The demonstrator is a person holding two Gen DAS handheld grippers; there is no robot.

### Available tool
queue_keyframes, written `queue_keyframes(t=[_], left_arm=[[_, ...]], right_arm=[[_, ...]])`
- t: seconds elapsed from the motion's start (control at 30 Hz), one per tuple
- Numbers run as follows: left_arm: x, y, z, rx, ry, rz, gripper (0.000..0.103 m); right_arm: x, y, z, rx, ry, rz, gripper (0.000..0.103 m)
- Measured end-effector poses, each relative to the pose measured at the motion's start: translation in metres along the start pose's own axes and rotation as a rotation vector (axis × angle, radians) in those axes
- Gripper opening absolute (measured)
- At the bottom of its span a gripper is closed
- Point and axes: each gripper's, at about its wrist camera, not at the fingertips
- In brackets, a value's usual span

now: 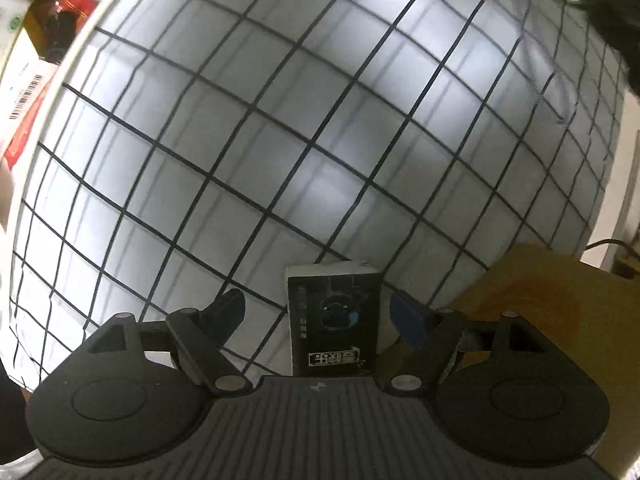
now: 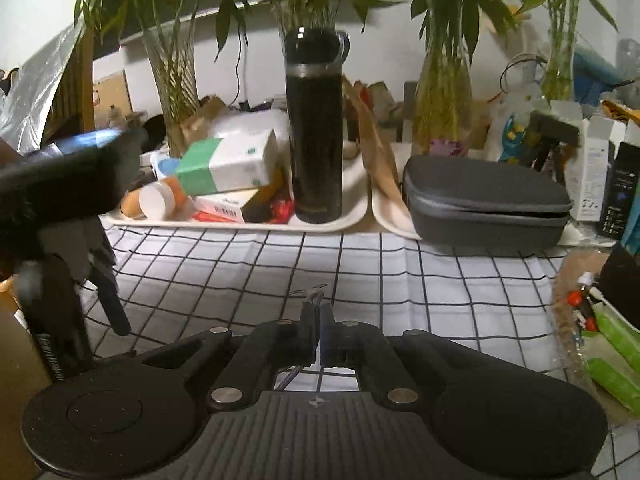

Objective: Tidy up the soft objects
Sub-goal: 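Grasp the white cable with the right tool while the left tool grasps the black packet, then lift and carry the cable and packet toward the box with both tools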

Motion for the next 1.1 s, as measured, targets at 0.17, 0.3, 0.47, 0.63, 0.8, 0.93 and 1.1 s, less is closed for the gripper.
queue_keyframes(t=[0.17,0.3,0.47,0.63,0.8,0.93,1.1], left_arm=[[-0.003,-0.016,0.002,0.025,-0.006,0.014,0.048],[-0.004,-0.009,0.0,-0.03,0.001,-0.004,0.047],[0.006,0.012,-0.007,-0.151,0.026,-0.017,0.046],[0.017,0.046,-0.023,-0.315,0.065,-0.054,0.046],[0.019,0.085,-0.038,-0.467,0.096,-0.091,0.045],[0.026,0.114,-0.057,-0.58,0.11,-0.121,0.045],[0.032,0.14,-0.085,-0.699,0.133,-0.175,0.045]], right_arm=[[0.001,0.014,0.0,-0.021,-0.009,-0.008,0.004],[0.003,0.026,0.0,-0.023,-0.001,-0.02,0.004],[0.005,0.043,0.002,-0.015,0.009,-0.045,0.004],[0.01,0.056,0.011,-0.012,0.031,-0.065,0.004],[0.019,0.07,0.023,-0.027,0.049,-0.075,0.004],[0.028,0.081,0.034,-0.04,0.07,-0.085,0.004],[0.039,0.097,0.046,-0.066,0.08,-0.085,0.004]])
Point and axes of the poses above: each gripper's, at about its wrist camera, not at the fingertips, and y roughly against the way its jaws point, x to its left, z to its top, and after that the axes turned 15 degrees about y, right-handed
